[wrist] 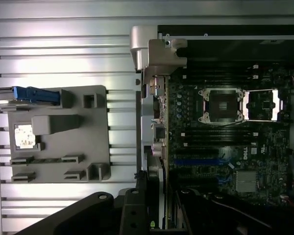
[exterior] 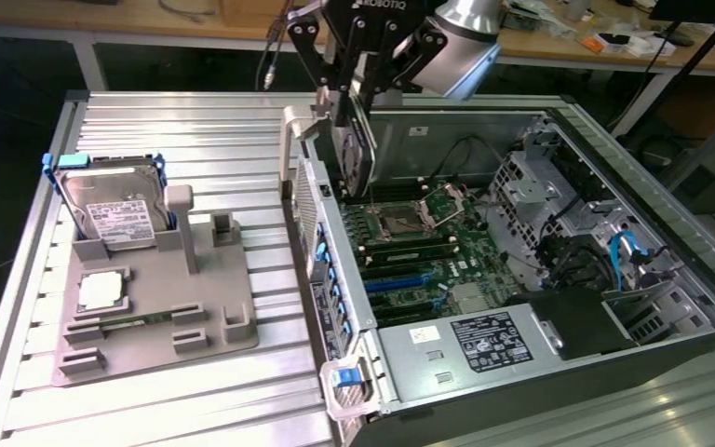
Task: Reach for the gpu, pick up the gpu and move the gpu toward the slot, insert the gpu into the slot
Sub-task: 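Pick up the gpu and move the gpu toward the slot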
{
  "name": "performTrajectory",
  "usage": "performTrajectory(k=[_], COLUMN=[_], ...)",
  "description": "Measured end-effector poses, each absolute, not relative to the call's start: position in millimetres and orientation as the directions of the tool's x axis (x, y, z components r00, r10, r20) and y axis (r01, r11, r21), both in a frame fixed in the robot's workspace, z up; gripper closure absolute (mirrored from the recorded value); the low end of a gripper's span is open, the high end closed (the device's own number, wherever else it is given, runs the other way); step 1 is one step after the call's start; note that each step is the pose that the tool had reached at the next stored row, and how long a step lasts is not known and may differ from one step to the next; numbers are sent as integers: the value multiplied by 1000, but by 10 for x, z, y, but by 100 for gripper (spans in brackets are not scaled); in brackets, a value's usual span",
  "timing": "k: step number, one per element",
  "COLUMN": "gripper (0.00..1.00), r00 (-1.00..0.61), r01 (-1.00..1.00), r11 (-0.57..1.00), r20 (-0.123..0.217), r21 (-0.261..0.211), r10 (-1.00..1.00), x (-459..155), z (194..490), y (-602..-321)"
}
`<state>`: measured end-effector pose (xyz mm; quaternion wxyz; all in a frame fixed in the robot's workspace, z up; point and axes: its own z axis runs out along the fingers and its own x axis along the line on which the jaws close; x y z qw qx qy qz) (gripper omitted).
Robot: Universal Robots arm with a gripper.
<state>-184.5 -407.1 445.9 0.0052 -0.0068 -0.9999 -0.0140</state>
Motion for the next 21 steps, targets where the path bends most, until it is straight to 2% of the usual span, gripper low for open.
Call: performTrajectory(k=[21], gripper=[73], r00=[-1000], r01=[26], r11=[999], r20=[0], r21=[28], r10=[26], x=[-1121], z=[4379], y=[-4023])
